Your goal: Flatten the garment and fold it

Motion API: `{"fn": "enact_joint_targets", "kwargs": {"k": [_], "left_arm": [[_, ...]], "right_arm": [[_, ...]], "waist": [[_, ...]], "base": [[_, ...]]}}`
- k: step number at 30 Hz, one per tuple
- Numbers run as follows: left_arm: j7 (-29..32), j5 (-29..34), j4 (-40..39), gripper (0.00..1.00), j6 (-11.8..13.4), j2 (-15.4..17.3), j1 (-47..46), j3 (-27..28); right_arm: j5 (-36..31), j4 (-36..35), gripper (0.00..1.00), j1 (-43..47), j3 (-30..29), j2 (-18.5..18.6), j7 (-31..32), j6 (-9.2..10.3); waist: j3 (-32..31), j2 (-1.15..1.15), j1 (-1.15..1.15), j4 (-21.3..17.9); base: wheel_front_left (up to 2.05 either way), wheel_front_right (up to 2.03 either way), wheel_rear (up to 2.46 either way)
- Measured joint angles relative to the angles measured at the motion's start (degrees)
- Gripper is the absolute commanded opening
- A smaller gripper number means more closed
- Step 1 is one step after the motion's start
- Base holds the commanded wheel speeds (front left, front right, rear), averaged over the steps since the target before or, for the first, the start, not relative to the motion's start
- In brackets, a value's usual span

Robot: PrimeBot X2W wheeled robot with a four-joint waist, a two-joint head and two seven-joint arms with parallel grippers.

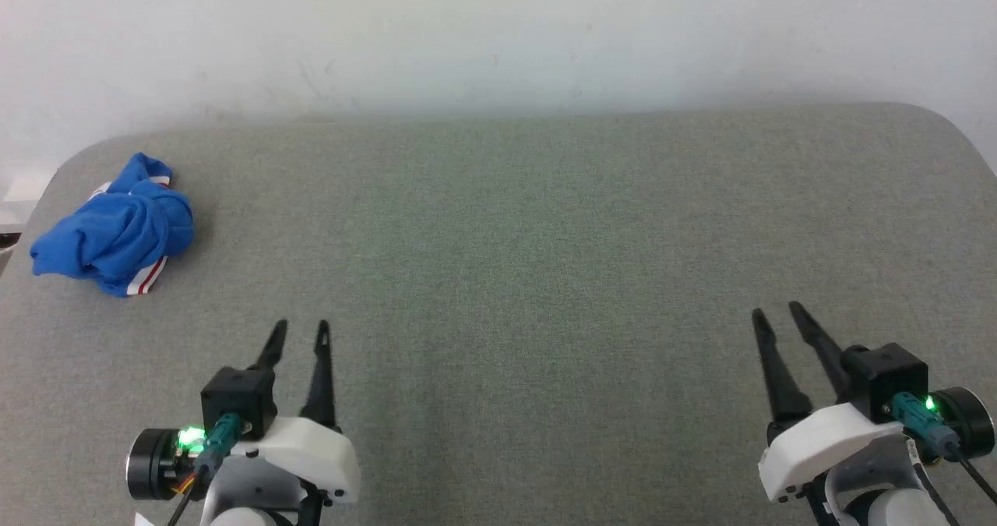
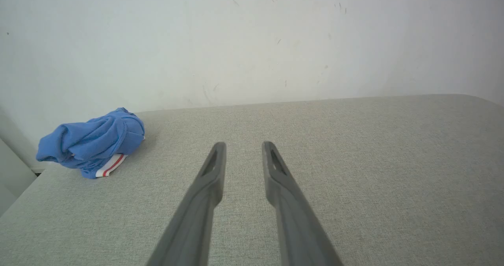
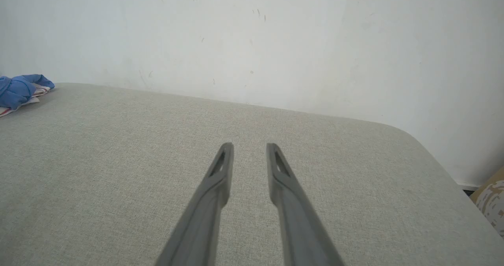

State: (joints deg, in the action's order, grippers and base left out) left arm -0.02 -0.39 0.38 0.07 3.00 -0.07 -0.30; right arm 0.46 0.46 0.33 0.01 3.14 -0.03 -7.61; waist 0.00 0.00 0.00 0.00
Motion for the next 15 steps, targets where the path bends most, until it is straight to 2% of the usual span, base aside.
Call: {"fn": "enact_joint_targets", "kwargs": {"k": [1, 15], "left_arm": [[0.0, 0.0, 0.0, 1.0, 0.0, 0.0, 0.0, 0.0], [-1.1, 0.0, 0.3, 1.0, 0.5, 0.0, 0.0, -0.7]], "right_arm": [[0.0, 0.0, 1.0, 0.0, 0.0, 0.0, 0.0, 0.0], [0.4, 0.3, 1.0, 0.0, -0.4, 0.0, -1.2, 0.0]], "waist": [[0.0, 0.0, 0.0, 0.0], [0.1, 0.0, 0.0, -0.1]], "base": [[0.0, 0.0, 0.0], [0.0, 0.0, 0.0]]}}
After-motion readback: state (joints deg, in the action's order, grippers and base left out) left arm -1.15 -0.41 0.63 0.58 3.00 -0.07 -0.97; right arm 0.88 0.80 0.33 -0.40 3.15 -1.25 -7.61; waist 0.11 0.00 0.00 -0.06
